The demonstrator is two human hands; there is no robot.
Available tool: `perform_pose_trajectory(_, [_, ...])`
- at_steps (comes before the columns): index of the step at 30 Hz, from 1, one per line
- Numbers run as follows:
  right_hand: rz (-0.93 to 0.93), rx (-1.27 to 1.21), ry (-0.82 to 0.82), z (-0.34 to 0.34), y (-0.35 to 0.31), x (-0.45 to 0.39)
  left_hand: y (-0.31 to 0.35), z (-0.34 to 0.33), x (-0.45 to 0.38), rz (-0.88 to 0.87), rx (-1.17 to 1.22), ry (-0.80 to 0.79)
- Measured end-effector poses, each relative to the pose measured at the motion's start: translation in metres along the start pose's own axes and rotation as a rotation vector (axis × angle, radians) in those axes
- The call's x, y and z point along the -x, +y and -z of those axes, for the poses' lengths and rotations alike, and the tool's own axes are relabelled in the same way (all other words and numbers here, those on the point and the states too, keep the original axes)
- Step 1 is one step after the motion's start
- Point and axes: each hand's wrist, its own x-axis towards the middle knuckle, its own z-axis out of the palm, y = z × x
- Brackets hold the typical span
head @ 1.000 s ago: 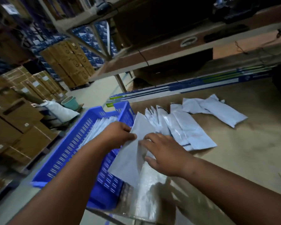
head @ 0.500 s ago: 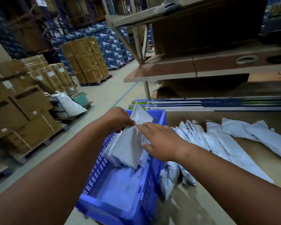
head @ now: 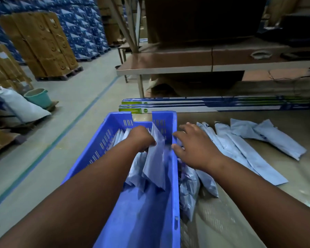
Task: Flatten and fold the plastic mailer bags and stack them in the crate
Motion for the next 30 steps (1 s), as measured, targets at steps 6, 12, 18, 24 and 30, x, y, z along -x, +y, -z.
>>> perform_pose_trajectory(6, [-0.115, -0.073, -0.033, 0.002, -0.009, 0.007, -0.011, -0.031, -0.022, -0.131, -0.361, 0.117])
perform_pose_trajectory(12, [-0.117, -0.107, -0.085, 0.0, -0.027, 0.003, -0.005, -0.07, 0.006, -0.735, -0.851, 0.146])
perform_pose_trajectory(18, [-0.142, -0.021, -0.25, -0.004, -0.041, 0.004, -0.022, -0.118, -0.019, -0.619, -1.164, -0.155])
perform_pose_trajectory(24, [-0.159, -0.013, -0.285, -0.004, -0.042, 0.003, -0.033, -0.093, -0.029, -0.556, -1.468, -0.144])
perform_pose_trajectory(30, [-0.145, -0.024, -0.288, -0.003, -0.039, 0.003, -0.029, -0.081, -0.023, -0.564, -1.413, -0.189])
